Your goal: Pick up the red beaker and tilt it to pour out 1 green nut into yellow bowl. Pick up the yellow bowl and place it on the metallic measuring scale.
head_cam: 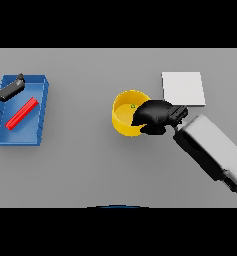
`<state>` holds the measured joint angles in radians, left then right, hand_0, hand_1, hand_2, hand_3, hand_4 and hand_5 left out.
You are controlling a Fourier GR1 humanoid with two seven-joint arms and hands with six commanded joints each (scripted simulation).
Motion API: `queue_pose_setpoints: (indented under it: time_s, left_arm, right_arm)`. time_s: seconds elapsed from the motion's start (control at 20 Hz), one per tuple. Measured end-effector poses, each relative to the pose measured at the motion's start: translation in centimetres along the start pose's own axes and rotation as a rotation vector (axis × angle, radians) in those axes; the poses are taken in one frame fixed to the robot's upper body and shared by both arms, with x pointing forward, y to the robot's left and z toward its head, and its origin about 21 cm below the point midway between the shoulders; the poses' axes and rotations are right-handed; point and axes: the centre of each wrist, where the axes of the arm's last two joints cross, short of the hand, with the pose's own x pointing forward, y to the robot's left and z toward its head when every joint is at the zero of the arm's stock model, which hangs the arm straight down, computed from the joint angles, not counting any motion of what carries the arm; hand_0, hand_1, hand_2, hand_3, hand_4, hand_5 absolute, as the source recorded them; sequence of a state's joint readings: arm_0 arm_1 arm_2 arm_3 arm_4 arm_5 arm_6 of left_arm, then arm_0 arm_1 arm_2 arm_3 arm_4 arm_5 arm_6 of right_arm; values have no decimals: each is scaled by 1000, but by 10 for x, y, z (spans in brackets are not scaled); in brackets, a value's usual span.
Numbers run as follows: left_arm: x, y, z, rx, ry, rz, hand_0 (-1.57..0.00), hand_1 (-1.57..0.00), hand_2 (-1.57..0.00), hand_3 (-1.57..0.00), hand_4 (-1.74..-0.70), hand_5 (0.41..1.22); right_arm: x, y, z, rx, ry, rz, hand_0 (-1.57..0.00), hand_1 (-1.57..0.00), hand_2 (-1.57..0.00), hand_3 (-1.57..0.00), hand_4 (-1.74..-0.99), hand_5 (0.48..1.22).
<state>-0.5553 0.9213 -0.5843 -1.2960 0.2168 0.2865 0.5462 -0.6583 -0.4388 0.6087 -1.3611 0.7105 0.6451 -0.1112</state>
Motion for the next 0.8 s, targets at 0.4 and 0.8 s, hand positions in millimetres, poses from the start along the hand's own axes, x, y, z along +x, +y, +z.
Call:
queue_pose_setpoints:
  time_s: [0.4,0.8]
  left_arm:
    - [0,0,2,-7,-6,6,1,1,1,1,-799,723]
    - [-3,4,5,4,1,-9,1,1,1,1,-804,735]
  right_arm:
    - [-5,-29,29,-47,113,9,-1568,-1568,-1562,-1243,-1719,1220]
    - [-53,-58,53,-148,236,43,-1571,-1571,-1570,-1239,-1720,1221]
